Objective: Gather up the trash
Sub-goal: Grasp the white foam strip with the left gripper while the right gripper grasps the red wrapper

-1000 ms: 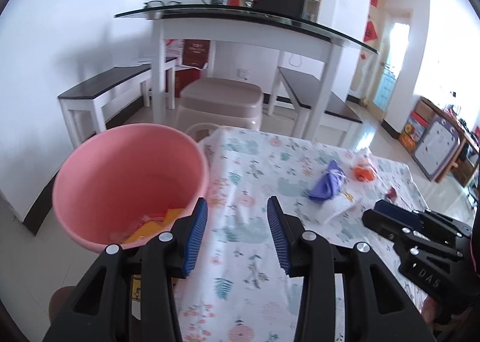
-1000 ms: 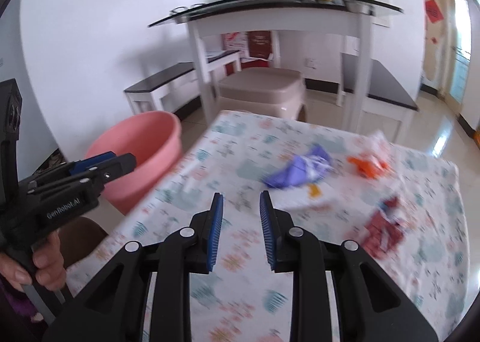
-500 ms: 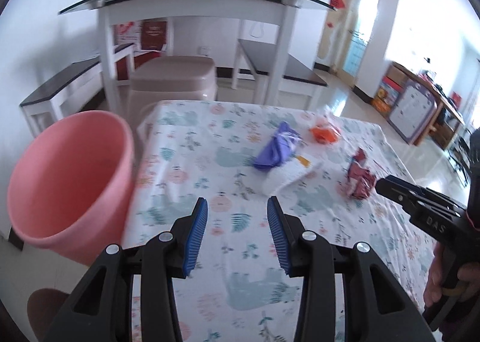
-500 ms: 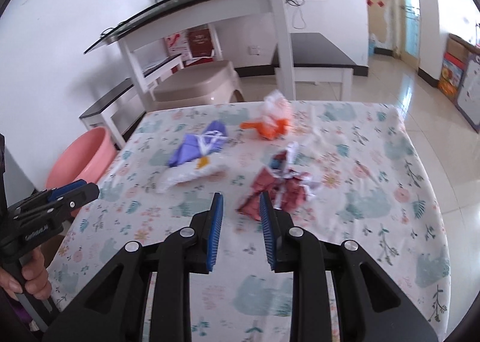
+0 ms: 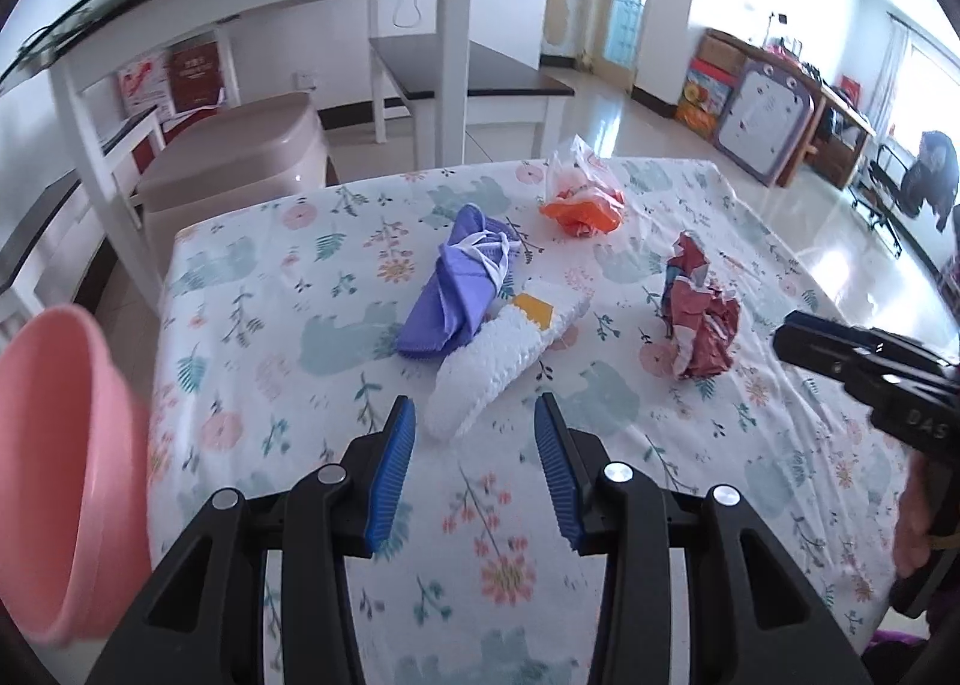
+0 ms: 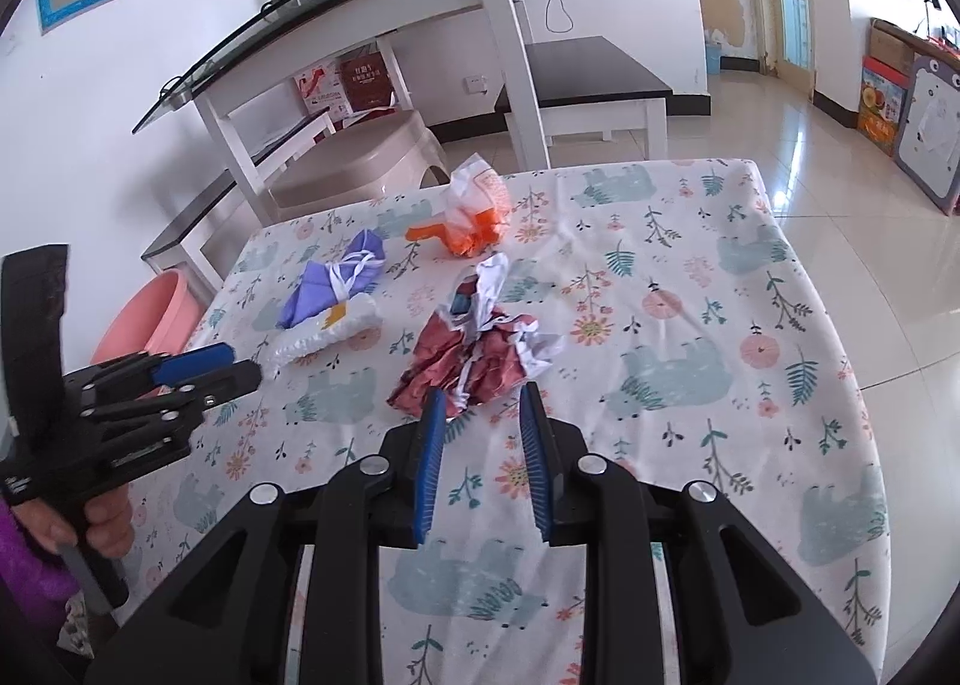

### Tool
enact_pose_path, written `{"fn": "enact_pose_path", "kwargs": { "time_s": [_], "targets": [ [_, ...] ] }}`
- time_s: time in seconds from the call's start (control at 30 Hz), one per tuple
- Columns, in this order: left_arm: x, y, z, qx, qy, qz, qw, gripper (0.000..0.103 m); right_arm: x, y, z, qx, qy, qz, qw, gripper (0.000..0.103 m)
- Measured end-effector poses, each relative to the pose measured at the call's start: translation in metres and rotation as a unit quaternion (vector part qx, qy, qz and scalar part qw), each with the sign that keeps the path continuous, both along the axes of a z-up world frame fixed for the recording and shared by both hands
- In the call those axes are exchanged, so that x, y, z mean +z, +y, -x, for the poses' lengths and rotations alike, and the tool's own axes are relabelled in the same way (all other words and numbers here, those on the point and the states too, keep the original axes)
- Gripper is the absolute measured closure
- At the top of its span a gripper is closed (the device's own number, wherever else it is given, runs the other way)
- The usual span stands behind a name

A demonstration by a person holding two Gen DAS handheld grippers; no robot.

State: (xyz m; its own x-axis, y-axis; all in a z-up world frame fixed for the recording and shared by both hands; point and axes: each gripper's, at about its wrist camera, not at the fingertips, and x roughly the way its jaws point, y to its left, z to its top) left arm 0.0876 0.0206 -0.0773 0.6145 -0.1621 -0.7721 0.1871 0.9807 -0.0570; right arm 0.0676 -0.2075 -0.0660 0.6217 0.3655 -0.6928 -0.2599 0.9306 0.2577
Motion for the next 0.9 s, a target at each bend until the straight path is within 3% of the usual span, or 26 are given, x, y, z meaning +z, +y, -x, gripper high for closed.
{"fn": "enact_pose_path", "kwargs": {
  "time_s": [0.3,0.33,0.37,0.4,0.5,0.57,0.9],
  "targets": [
    [-0.019,-0.004,-0.024,-0.012,0.021,-0.004,0.9997,0.063,-0.008,-0.003,-0.013,-0.004,0.027,-0.012,1.0,0.077],
    [-0.02,-0.004,-0.024,-0.016,0.023,0.001,0.9996,0.065,-0.009,-0.004,-0.016,-0.005,0.032,-0.017,0.999,0.077],
    [-0.02,-0.004,-0.023,-0.017,0.022,0.003,0.9996,0.073,-0.01,-0.005,-0.018,-0.007,0.036,-0.021,0.999,0.077],
    [-0.02,-0.005,-0.022,-0.019,0.021,0.006,0.9996,0.078,-0.01,-0.006,-0.021,-0.01,0.04,-0.027,0.999,0.077],
    [-0.018,-0.006,-0.016,-0.024,0.014,0.012,0.9995,0.079,-0.012,-0.01,-0.028,-0.017,0.051,-0.043,0.998,0.076],
    [-0.016,-0.009,-0.009,-0.03,0.009,0.017,0.9994,0.082,-0.015,-0.012,-0.033,-0.024,0.06,-0.057,0.996,0.067],
    [0.001,-0.014,0.026,-0.025,-0.015,0.04,0.9988,0.082,-0.029,-0.007,-0.052,-0.039,0.088,-0.067,0.993,0.066]
  ]
}}
